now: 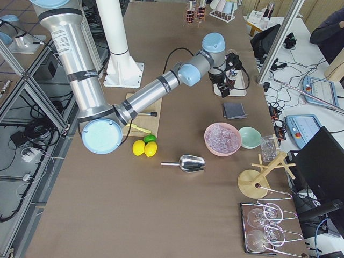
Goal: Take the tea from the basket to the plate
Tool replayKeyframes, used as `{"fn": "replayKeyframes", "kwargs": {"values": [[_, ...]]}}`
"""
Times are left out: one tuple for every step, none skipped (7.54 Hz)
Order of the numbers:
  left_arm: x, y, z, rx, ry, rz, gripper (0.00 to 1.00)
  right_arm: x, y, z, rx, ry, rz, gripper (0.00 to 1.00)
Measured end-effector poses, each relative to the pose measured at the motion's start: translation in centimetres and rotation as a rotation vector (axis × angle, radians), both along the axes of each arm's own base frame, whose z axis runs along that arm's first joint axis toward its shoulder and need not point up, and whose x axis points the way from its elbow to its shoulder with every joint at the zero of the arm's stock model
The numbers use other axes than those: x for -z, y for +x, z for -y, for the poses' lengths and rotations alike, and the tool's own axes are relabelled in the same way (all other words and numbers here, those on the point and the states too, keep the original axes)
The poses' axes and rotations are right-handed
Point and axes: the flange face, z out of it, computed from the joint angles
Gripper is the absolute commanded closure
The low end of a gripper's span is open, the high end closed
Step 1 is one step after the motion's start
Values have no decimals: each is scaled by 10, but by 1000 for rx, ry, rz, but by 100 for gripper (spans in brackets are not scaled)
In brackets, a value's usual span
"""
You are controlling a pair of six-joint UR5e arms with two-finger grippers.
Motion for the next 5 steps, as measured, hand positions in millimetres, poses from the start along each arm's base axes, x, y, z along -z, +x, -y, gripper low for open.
{"fn": "replayKeyframes", "kwargs": {"values": [[-14,-4,10,8,-2,1,100,-45,43,2,-24,-53,-33,1],[-26,-7,17,14,-8,2,100,-86,82,3,-41,-104,-70,0],[-35,-8,23,16,-13,4,100,-124,115,-3,-51,-150,-102,0],[-42,-8,28,16,-13,5,100,-160,138,-13,-64,-208,-118,0],[-49,-9,33,17,-12,6,100,-194,154,-21,-75,-274,-123,0]]}}
